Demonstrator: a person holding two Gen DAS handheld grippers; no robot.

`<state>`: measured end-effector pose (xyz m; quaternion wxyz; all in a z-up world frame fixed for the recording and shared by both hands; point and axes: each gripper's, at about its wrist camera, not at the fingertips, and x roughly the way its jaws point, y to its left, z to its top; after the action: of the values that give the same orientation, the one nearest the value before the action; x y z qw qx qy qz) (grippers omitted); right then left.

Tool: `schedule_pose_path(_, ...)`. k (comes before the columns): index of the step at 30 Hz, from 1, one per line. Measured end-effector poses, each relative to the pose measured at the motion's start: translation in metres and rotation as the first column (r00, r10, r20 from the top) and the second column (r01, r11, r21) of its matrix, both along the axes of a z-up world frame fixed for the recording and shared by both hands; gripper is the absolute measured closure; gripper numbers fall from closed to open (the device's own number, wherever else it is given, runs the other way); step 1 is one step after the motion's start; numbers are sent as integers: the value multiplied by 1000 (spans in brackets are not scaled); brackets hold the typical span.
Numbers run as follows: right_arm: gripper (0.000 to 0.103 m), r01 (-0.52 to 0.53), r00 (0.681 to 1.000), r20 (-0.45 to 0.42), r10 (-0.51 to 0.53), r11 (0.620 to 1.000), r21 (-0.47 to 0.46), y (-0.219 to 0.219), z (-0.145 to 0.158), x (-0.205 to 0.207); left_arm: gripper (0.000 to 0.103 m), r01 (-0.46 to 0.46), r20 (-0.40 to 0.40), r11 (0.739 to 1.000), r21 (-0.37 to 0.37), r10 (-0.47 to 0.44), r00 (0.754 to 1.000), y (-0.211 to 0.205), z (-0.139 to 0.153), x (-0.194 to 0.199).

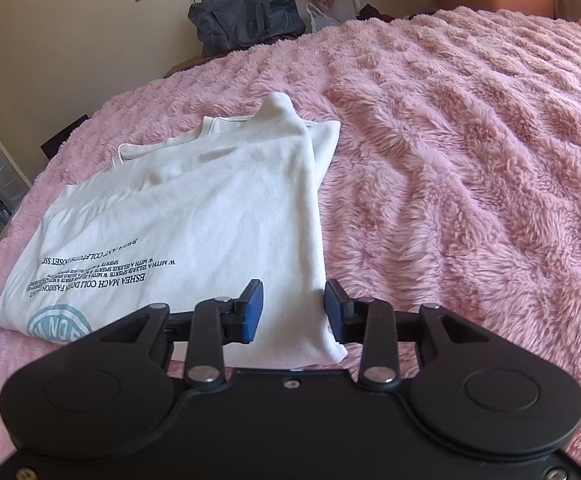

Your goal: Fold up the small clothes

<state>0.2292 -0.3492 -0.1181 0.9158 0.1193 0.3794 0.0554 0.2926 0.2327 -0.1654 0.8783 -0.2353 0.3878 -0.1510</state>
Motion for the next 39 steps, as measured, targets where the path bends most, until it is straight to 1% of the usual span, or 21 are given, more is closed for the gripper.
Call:
schedule_pose_path(1,60,-2,1000,-4,2,1000,-13,1,-1,1,53,3,0,1000,3,-3,1000,-1,-1,1)
schedule_pose_path(4,60,-24,1000,-11,24,1000,-19,4,-5,1,60,26,22,1000,3,-26,999,-7,-3,2)
schedule_pose_path(6,80,-46,999,-19,45,999,-24,7,-8,1,66,50,44,999,8,-51,998,-12,-1,1)
schedule_pose_path(7,96,-56,998,-21,55,998,-40,10,-9,1,83,61,41,998,13,-61,997,-15,-1,2)
schedule_pose_path(8,96,-65,998,-22,64,997,-50,12,-10,1,98,59,28,998,25,-59,998,-16,0,3)
schedule_pose_path(9,96,-72,997,-16,71,996,-52,13,-10,1,99,50,17,998,30,-50,999,-15,0,4)
schedule_pose_path(11,97,-64,998,-4,64,997,-45,12,-8,-1,102,31,11,999,-10,-31,999,-9,4,4)
schedule_pose_path(14,98,-38,998,41,38,999,-17,6,5,-9,103,31,40,998,-51,-29,999,0,22,-1)
schedule_pose_path(17,99,-39,996,80,39,999,7,-2,22,-23,103,58,29,998,-12,-58,998,1,35,-4)
schedule_pose_path(19,99,-44,995,86,43,999,5,-3,27,-32,103,56,-30,998,19,-56,998,-1,31,-3)
schedule_pose_path(22,99,-41,998,49,42,999,-13,-3,16,-35,102,49,-129,996,70,-40,991,-5,7,5)
schedule_pose_path(24,99,-18,1000,11,18,1000,-2,-6,-3,-33,101,30,-179,997,73,-17,984,-6,-12,10)
schedule_pose_path(27,100,14,1000,-22,-13,1000,23,-8,-25,-30,97,34,-191,995,89,-17,981,-10,-25,14)
schedule_pose_path(30,100,37,999,-33,-36,998,47,-11,-36,-29,95,64,-174,994,89,-48,984,-10,-15,14)
schedule_pose_path(31,100,41,999,-34,-39,998,56,-12,-36,-28,87,79,-167,993,85,-64,984,-9,-10,13)
schedule_pose_path(32,97,42,999,-36,-40,997,59,-13,-34,-29,68,84,-163,992,90,-69,984,-7,-6,13)
schedule_pose_path(33,92,49,998,-37,-47,997,57,-13,-31,-30,60,80,-163,992,102,-63,985,-5,-1,12)
schedule_pose_path(34,77,56,998,-41,-54,997,48,-13,-28,-31,60,77,-151,990,114,-59,987,-2,5,10)
schedule_pose_path(35,69,62,997,-42,-60,998,33,-13,-25,-31,60,74,-142,990,120,-56,988,-1,10,10)
schedule_pose_path(37,69,75,997,-19,-76,997,-19,-9,-15,-35,60,58,-108,992,112,-46,993,4,23,8)
schedule_pose_path(39,69,69,997,40,-66,996,-57,-2,-1,-39,60,46,-63,995,88,-40,997,4,35,8)
